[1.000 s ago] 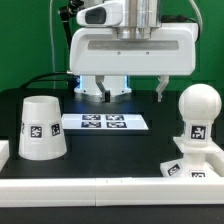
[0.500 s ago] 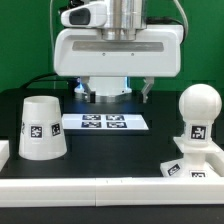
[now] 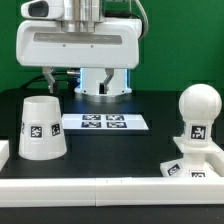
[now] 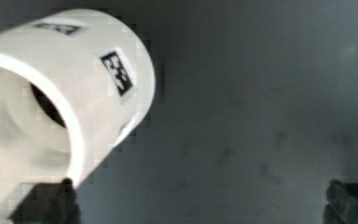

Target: Assemble lamp

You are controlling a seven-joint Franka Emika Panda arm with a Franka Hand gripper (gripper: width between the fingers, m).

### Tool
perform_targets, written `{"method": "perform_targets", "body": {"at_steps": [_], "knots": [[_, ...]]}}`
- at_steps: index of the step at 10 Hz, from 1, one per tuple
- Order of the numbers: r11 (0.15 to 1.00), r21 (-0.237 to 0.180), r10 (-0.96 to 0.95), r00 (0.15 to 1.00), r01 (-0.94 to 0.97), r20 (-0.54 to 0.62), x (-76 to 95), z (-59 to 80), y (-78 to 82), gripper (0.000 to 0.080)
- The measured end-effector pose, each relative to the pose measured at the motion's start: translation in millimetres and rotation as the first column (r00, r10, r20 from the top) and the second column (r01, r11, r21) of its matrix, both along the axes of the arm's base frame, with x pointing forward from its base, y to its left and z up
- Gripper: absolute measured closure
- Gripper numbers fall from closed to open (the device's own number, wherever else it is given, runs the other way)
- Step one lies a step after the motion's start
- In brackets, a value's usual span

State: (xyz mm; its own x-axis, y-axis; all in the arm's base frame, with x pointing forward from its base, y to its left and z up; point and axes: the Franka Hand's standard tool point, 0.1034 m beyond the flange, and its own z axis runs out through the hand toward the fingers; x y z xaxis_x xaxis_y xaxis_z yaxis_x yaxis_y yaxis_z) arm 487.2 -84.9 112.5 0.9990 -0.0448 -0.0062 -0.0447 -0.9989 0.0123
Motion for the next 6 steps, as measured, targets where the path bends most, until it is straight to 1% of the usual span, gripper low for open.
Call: {"method": "perform_targets", "body": {"at_steps": [1, 3, 6], "knots": [[1.000, -0.003, 0.004, 1.000, -0.004, 0.006, 3.8, 3.7, -6.0, 0.0101], [1.000, -0.008, 0.009, 1.000, -0.009, 0.006, 2.5, 2.0, -15.0, 0.0101], [0.999, -0.019, 0.039, 0.999, -0.039, 0.009, -5.3, -19.4, -26.5, 0.0101]]}}
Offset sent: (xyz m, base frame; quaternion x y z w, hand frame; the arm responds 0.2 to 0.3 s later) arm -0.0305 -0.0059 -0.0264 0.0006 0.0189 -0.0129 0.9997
